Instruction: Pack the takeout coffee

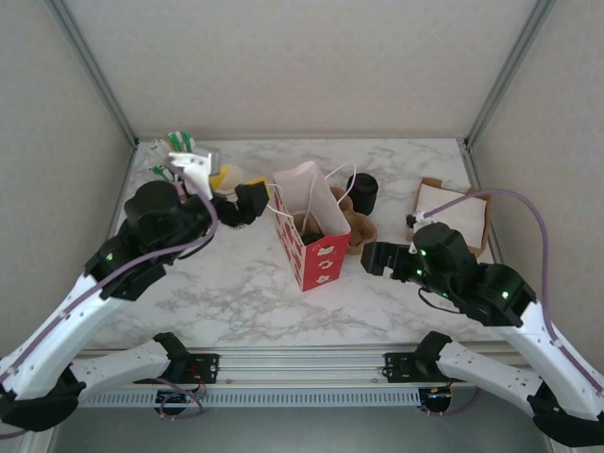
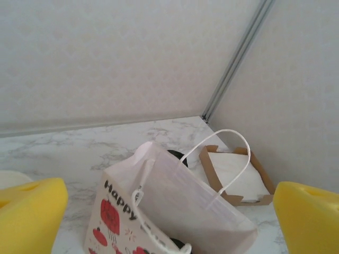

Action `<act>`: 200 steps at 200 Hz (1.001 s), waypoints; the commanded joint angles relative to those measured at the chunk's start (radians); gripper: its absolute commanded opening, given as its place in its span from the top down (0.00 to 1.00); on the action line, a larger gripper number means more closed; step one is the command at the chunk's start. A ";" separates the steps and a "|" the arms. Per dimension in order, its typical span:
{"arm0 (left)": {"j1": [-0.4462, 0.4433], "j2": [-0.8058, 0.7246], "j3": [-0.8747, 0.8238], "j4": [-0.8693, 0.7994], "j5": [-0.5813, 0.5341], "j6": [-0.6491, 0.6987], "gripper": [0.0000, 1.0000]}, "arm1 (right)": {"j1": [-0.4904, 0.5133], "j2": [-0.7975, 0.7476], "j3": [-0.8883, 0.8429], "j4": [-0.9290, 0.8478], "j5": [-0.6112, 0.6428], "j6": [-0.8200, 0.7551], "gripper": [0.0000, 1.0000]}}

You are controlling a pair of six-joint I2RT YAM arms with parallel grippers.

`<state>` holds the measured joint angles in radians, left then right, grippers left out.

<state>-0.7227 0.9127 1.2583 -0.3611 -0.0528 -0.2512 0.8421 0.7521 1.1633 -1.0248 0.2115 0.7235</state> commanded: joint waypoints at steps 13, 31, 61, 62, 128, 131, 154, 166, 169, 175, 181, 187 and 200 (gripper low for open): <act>0.009 -0.085 -0.111 0.026 -0.009 -0.115 0.00 | -0.006 -0.030 -0.037 -0.124 0.041 0.123 0.01; 0.010 -0.103 -0.158 0.032 0.025 -0.140 0.00 | -0.006 -0.015 -0.047 -0.170 0.070 0.172 0.01; 0.010 -0.092 -0.205 0.049 0.036 -0.143 0.00 | -0.006 0.076 -0.024 -0.198 0.097 0.195 0.01; 0.010 -0.090 -0.205 0.050 0.035 -0.142 0.00 | -0.007 0.080 -0.023 -0.199 0.099 0.194 0.01; 0.009 0.040 -0.162 0.137 0.045 -0.067 0.00 | -0.246 0.317 0.083 -0.112 -0.003 -0.030 0.01; 0.010 0.047 -0.157 0.140 0.048 -0.062 0.00 | -0.269 0.325 0.088 -0.112 -0.013 -0.037 0.01; 0.010 0.108 -0.103 0.146 0.067 -0.028 0.00 | -0.420 0.387 0.146 -0.116 -0.061 -0.094 0.01; 0.009 0.137 -0.077 0.148 0.072 -0.011 0.00 | -0.504 0.411 0.169 -0.106 -0.101 -0.115 0.01; 0.010 0.143 -0.072 0.150 0.074 -0.007 0.00 | -0.523 0.416 0.174 -0.102 -0.111 -0.119 0.01; 0.009 0.155 -0.061 0.152 0.075 0.001 0.01 | -0.563 0.427 0.182 -0.095 -0.126 -0.126 0.01; 0.009 0.168 -0.052 0.155 0.077 0.010 0.00 | -0.602 0.438 0.188 -0.087 -0.141 -0.130 0.01; 0.009 0.181 -0.042 0.160 0.078 0.018 0.00 | -0.643 0.450 0.193 -0.078 -0.155 -0.134 0.01; 0.009 0.208 -0.028 0.168 0.081 0.038 0.00 | -0.720 0.488 0.195 -0.058 -0.166 -0.144 0.01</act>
<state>-0.7223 1.0882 1.1770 -0.2413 0.0051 -0.2733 0.2314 1.1923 1.3281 -1.1141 0.1093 0.6342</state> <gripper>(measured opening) 0.996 0.988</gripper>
